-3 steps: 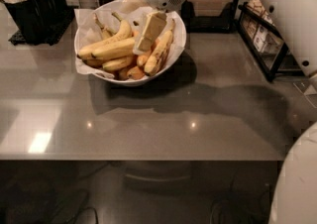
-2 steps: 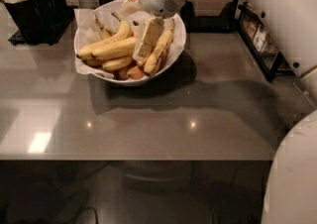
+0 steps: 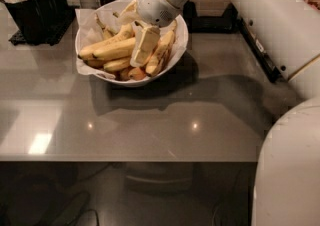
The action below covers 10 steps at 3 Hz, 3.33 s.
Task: Pick banana from white bowl
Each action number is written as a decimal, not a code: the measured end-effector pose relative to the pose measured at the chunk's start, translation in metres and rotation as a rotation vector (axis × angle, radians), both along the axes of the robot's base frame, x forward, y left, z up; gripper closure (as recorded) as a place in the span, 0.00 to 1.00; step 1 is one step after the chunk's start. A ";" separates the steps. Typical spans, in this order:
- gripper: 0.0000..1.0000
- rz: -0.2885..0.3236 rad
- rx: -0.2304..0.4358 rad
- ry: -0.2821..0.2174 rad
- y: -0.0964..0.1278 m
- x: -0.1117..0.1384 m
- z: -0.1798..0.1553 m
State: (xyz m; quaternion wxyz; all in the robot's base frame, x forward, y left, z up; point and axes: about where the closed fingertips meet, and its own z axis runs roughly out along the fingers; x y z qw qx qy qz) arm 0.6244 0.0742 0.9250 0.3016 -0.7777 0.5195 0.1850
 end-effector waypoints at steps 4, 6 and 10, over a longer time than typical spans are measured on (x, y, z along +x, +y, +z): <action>0.34 -0.060 -0.026 0.046 -0.015 0.003 -0.023; 0.55 -0.060 -0.026 0.046 -0.015 0.003 -0.013; 0.82 -0.085 -0.064 0.061 -0.020 0.008 -0.019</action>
Offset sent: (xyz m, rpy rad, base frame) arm 0.0035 -0.0174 -0.0222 -0.0187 0.0376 -0.0656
